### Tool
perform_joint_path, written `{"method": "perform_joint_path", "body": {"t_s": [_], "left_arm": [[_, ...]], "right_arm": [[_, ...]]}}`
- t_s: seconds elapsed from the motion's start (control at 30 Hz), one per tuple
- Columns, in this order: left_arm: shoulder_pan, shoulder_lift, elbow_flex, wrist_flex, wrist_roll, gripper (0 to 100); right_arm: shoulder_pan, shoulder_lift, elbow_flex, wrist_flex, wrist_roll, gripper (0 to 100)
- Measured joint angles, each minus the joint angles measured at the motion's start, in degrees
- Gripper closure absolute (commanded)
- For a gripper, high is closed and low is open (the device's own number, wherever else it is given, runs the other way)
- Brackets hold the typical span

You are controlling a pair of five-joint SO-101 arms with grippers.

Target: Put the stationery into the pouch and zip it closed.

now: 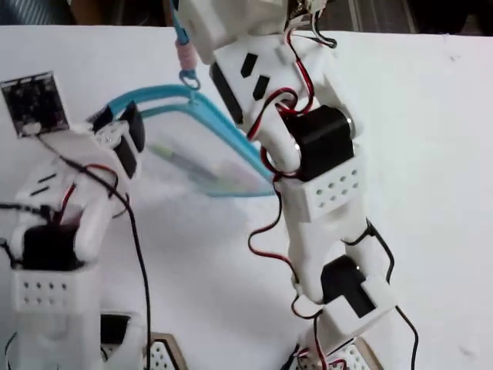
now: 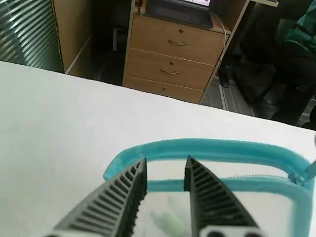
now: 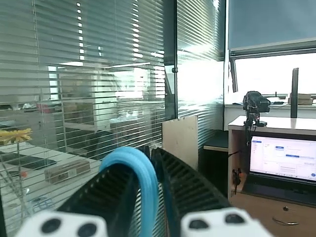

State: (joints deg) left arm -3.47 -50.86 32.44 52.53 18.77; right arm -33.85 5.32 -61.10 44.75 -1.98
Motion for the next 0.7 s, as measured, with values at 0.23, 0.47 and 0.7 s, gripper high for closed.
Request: {"method": "perform_joint_path", "body": {"t_s": [0.23, 0.47, 0.7], "left_arm": [[0.0, 12.5, -7.2, -2.8, 0.1, 85], [0.3, 22.1, -16.3, 0.1, 0.0, 85], [0.1, 22.5, -18.7, 7.2, 0.0, 85]], "right_arm": [[-4.3, -2.9, 0.2, 1.4, 0.0, 98.1], [-6.4, -5.9, 0.0, 1.4, 0.0, 98.1], [-6.7, -5.9, 0.1, 2.0, 0.0, 98.1]]}}
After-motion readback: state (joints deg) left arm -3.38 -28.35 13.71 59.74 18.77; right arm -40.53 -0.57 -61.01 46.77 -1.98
